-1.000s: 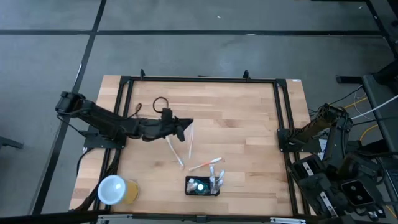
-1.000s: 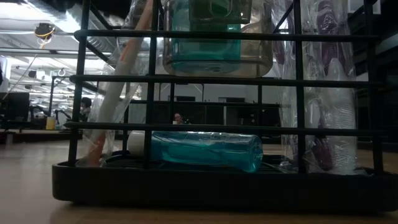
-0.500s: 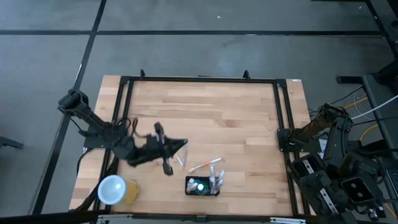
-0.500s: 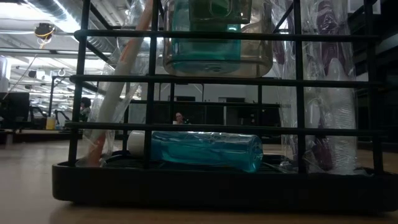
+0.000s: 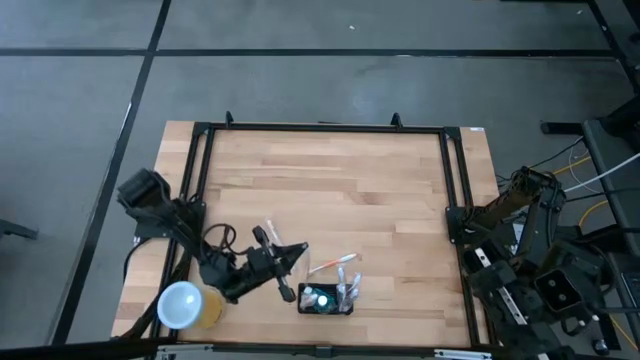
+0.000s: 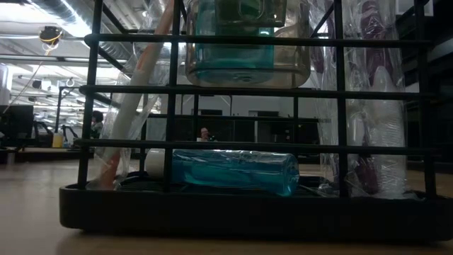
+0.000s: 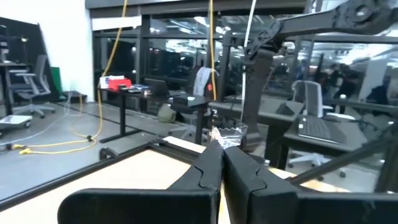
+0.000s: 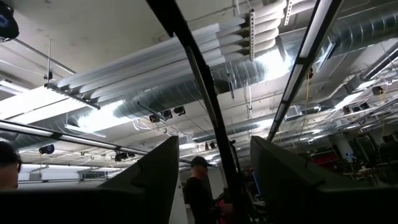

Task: Pick & Place toothbrushing station
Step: Put the orange toothbrush into the mesh organizer

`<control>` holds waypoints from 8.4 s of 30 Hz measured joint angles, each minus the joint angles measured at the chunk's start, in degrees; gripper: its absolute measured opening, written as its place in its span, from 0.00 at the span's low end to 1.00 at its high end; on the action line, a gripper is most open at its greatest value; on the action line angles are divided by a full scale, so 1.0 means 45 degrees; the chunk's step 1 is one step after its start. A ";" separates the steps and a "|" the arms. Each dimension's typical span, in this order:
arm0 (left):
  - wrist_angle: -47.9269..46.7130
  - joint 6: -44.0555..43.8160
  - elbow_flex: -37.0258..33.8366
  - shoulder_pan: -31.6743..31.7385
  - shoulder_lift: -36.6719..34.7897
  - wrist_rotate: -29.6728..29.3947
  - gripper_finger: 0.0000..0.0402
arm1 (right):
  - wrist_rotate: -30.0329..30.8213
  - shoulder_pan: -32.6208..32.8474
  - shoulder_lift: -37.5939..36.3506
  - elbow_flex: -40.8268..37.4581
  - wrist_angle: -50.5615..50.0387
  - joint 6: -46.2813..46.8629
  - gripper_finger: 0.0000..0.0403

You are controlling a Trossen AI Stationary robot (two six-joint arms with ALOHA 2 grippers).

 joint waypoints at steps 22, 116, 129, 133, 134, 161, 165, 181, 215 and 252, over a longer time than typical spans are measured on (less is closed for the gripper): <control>-0.3438 -0.3713 0.0403 -0.0630 0.1569 -0.0798 0.00 | 0.0330 -0.0081 0.0000 0.0000 0.0029 0.0178 0.50; -2.2556 -2.4082 -0.2546 0.7049 -0.1775 1.1893 0.53 | -0.1472 0.0269 0.0418 -0.0005 -0.0539 -0.0491 0.50; -2.0233 -2.4649 -0.2541 0.7006 -0.1611 1.1959 0.28 | -0.1189 0.0332 0.0417 -0.0005 -0.0548 -0.0776 0.50; -1.9317 -2.4144 -0.2550 0.7020 -0.1620 1.1581 0.07 | -0.1028 0.0387 0.0414 -0.0005 -0.0539 -0.0826 0.50; -1.9157 -2.4052 -0.2550 0.7060 -0.1627 1.1380 0.04 | -0.1010 0.0399 0.0413 -0.0005 -0.0539 -0.0821 0.50; -1.3272 -1.4727 -0.1160 0.1639 -0.6104 0.4122 0.00 | -0.0736 0.0608 0.0413 -0.0005 -0.0340 -0.1161 0.50; -1.3239 -1.3835 -0.0680 0.0389 -0.5584 0.2302 0.00 | -0.0746 0.0608 0.0413 -0.0005 -0.0340 -0.1151 0.50; -1.1111 -1.2910 0.1439 -0.0832 -0.2662 0.0874 0.00 | -0.0777 0.0604 0.0413 -0.0005 -0.0240 -0.0899 0.50; -1.1916 -1.6069 0.1467 -0.1894 0.0830 -0.0168 0.08 | -0.1059 0.0604 0.0413 -0.0005 -0.0511 -0.0587 0.50; -2.5497 -1.5326 0.1314 0.7537 -0.5517 1.4263 0.42 | -0.0906 0.0832 0.0437 -0.0005 -0.0837 -0.0639 0.50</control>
